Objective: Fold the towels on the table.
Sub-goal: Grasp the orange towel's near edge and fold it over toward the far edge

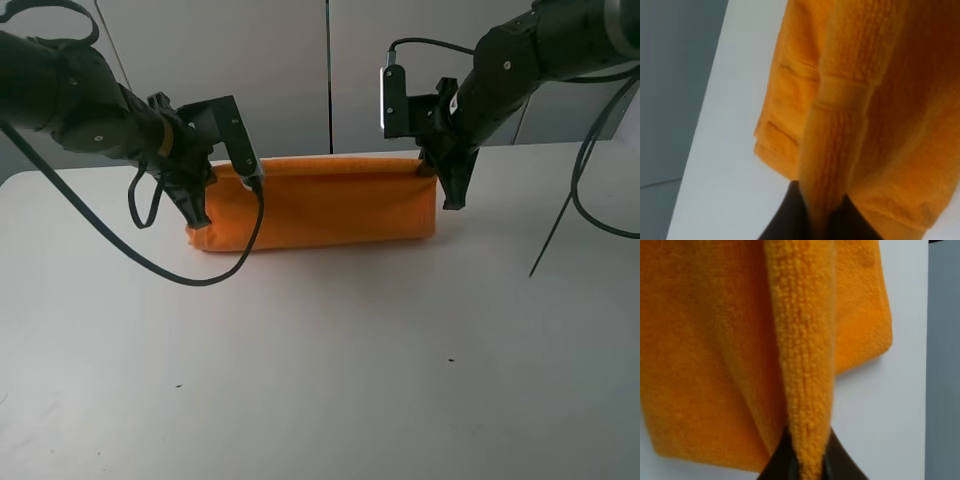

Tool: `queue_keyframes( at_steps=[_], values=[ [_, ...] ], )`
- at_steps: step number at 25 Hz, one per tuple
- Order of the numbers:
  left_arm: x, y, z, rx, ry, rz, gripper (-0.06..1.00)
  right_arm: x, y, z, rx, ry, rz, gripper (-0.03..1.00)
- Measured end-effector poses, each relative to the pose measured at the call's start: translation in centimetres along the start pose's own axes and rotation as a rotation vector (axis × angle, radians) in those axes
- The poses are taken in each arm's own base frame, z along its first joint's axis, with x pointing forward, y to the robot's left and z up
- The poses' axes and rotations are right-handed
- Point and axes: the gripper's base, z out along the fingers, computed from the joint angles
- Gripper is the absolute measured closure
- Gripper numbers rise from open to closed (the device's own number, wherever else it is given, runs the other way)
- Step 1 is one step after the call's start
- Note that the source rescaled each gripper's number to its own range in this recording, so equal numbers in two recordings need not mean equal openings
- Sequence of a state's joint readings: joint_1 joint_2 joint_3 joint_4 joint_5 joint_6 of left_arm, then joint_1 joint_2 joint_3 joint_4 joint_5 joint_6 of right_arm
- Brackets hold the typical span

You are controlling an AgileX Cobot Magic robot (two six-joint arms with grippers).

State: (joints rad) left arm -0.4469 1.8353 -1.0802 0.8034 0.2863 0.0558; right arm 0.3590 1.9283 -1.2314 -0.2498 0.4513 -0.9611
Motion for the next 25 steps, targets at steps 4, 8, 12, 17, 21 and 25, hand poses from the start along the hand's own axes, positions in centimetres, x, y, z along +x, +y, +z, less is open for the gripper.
queue_keyframes(
  at_steps=[4, 8, 12, 17, 21, 25],
  values=[
    [0.5, 0.4, 0.9, -0.001, -0.015, -0.026, 0.94, -0.3, -0.7, 0.5, 0.027, -0.003, -0.022, 0.97],
    [0.7, 0.8, 1.2, -0.012, -0.033, -0.023, 0.94, -0.5, -1.0, 1.5, 0.030, 0.000, -0.034, 0.97],
    [0.8, 1.2, 1.4, -0.022, -0.070, -0.024, 0.94, -0.4, -0.7, 2.5, 0.025, 0.012, -0.069, 0.97],
    [1.2, 1.1, 2.8, -0.009, -0.064, -0.040, 0.94, -0.6, -1.0, 3.2, 0.043, 0.010, -0.092, 0.97],
    [1.2, 0.9, 4.0, 0.004, -0.046, -0.063, 0.94, -0.7, -1.2, 4.0, 0.039, 0.013, -0.092, 0.97],
    [1.2, 0.8, 4.7, 0.006, -0.040, -0.061, 0.94, -0.8, -1.1, 4.8, 0.029, 0.017, -0.095, 0.97]
  ],
)
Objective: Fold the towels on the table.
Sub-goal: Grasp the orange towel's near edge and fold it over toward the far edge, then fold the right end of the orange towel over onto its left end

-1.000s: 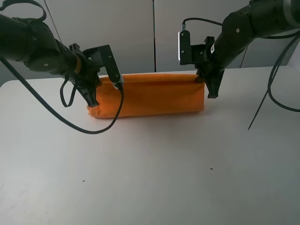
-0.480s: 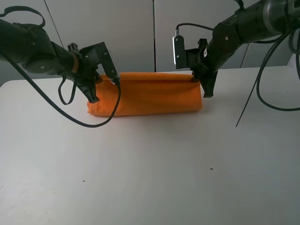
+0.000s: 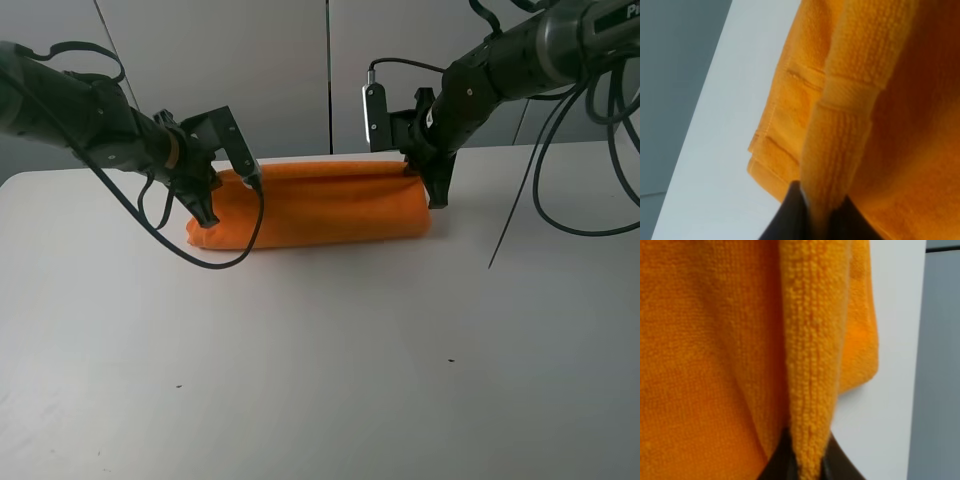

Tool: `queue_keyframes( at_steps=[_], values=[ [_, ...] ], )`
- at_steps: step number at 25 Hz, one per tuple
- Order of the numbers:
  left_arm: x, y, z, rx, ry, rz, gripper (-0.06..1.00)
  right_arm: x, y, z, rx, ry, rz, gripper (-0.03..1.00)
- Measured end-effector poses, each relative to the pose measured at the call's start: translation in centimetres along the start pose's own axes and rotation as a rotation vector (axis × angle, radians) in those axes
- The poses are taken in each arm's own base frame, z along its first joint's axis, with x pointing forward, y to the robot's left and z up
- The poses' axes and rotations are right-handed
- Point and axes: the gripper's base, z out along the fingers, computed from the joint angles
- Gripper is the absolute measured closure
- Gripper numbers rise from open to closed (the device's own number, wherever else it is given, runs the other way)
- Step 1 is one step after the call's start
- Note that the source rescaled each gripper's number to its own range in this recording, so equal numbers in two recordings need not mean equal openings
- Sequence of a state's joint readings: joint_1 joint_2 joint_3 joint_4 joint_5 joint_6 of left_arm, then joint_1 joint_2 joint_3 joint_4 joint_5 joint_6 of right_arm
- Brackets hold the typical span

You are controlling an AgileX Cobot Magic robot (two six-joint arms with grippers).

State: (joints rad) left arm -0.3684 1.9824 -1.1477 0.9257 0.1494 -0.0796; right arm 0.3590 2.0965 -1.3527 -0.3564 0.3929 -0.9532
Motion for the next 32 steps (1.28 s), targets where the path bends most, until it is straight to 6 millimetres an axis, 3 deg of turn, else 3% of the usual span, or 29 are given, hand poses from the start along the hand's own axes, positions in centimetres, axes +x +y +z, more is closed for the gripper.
queue_keyframes(
  at_steps=[10, 13, 16, 19, 24, 27, 29, 32],
  values=[
    [0.0, 0.0, 0.8, 0.000, 0.008, 0.009, 0.94, 0.0, 0.6, 1.5, -0.024, 0.006, 0.007, 0.97],
    [0.0, 0.0, 0.8, 0.000, 0.008, 0.009, 0.94, 0.0, 0.6, 1.5, -0.025, 0.005, 0.010, 0.91],
    [0.8, 0.3, 0.8, -0.009, 0.064, 0.000, 0.90, 0.6, 0.7, 1.5, -0.045, 0.035, 0.001, 0.78],
    [1.9, 0.9, 0.8, -0.022, 0.128, -0.012, 0.73, 1.6, 0.7, 1.6, -0.062, 0.062, 0.003, 0.66],
    [1.9, 1.0, 0.8, -0.025, 0.128, 0.002, 0.28, 1.6, 0.7, 1.6, -0.062, 0.065, -0.002, 0.50],
    [1.8, 1.0, 0.8, -0.026, 0.117, 0.010, 0.06, 1.6, 0.6, 1.6, -0.061, 0.066, -0.002, 0.44],
    [1.8, 1.0, 0.8, -0.026, 0.115, 0.016, -0.03, 1.6, 0.5, 1.3, -0.056, 0.066, 0.012, 0.40],
    [1.6, 1.3, 0.4, -0.038, 0.106, -0.013, -0.05, 1.4, -0.3, -0.1, -0.029, 0.044, 0.097, 0.34]
  ],
)
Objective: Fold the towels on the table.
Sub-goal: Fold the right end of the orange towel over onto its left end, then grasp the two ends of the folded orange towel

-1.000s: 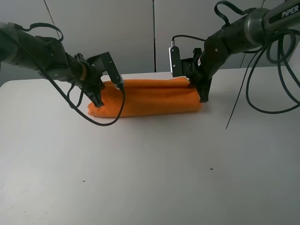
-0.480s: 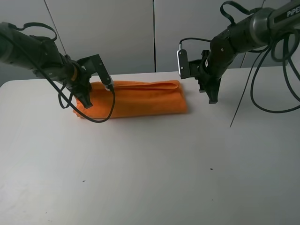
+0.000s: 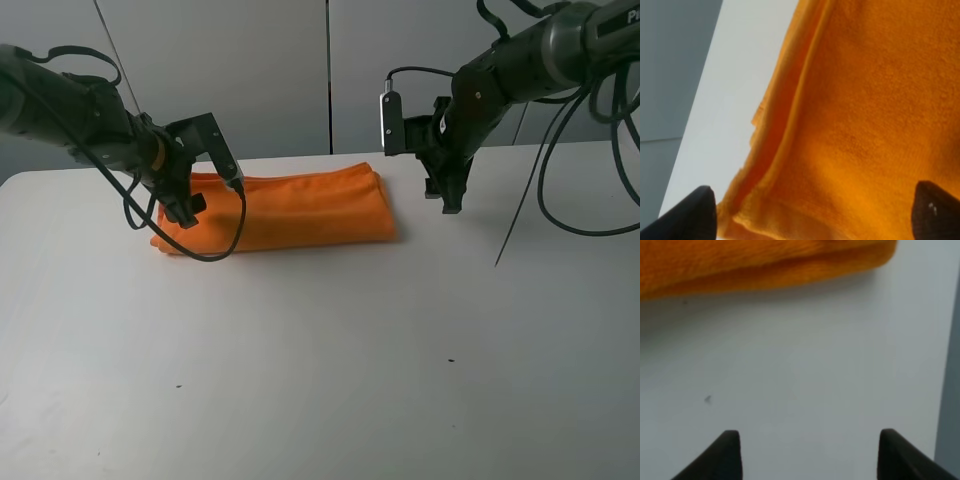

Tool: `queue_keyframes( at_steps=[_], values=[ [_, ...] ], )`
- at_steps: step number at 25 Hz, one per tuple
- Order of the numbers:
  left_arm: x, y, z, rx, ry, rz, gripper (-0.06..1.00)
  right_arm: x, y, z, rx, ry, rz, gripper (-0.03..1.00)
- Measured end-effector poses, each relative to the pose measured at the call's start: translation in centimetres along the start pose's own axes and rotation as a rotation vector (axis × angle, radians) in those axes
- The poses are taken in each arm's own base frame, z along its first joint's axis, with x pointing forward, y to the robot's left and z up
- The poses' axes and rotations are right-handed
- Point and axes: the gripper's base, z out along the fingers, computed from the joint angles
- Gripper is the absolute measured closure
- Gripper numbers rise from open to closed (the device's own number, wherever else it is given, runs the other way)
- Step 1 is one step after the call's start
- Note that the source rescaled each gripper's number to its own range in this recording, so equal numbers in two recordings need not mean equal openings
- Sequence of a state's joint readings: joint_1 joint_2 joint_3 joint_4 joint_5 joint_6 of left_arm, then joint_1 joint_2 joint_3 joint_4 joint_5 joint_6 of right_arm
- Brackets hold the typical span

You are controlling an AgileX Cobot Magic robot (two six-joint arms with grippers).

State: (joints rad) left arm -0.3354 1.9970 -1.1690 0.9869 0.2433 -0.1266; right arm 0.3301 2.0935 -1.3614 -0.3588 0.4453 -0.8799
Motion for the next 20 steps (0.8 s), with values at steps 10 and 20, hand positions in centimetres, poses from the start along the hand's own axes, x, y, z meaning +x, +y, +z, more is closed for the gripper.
queue_keyframes(
  at_steps=[10, 20],
  values=[
    [0.3, 2.2, -3.0, -0.089, 0.073, -0.368, -0.05, -1.3, -1.0, -4.1, -0.072, -0.153, 0.562, 0.04],
    [3.9, 3.0, -2.6, 0.125, 0.185, -0.908, -0.05, -2.4, -0.6, -4.7, -0.231, -0.207, 0.927, -0.03]
  ],
)
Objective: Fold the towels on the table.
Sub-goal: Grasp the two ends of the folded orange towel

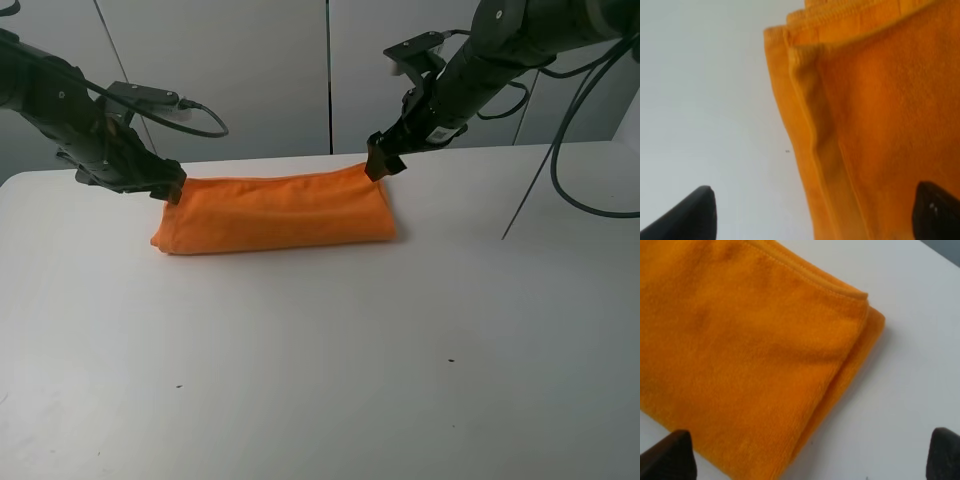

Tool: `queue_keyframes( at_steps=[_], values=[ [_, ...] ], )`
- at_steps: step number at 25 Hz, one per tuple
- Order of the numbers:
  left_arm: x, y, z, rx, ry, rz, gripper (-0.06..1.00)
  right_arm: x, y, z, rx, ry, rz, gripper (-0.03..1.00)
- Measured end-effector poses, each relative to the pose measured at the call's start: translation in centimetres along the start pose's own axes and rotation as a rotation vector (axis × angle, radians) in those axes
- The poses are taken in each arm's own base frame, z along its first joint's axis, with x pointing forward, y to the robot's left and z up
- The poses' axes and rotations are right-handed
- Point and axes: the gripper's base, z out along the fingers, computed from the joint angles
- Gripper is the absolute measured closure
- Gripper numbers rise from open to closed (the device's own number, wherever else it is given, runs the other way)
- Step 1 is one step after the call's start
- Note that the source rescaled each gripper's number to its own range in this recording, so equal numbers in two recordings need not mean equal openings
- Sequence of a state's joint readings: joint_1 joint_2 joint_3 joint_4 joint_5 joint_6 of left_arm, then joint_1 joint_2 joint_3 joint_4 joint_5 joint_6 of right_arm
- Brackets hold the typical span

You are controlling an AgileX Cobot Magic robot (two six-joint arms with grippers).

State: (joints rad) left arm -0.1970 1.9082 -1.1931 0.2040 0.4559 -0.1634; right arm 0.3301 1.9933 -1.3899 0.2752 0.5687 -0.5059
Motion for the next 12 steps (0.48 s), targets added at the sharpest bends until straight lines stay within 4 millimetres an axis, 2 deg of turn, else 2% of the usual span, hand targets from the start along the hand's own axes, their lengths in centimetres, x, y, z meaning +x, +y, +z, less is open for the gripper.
queue_keyframes(
  at_steps=[5, 9, 12],
  values=[
    [0.1, 1.8, 0.2, 0.093, 0.006, -0.093, -0.05, 0.2, -1.1, -0.1, 0.027, -0.003, 0.205, -0.03],
    [0.3, 1.9, 1.4, 0.117, 0.053, -0.103, -0.05, 0.9, -2.1, 0.7, 0.018, 0.059, 0.304, -0.03],
    [0.4, 1.9, 2.7, 0.127, 0.096, -0.107, -0.05, 1.4, -1.9, 1.8, -0.016, 0.101, 0.352, -0.03]
  ],
)
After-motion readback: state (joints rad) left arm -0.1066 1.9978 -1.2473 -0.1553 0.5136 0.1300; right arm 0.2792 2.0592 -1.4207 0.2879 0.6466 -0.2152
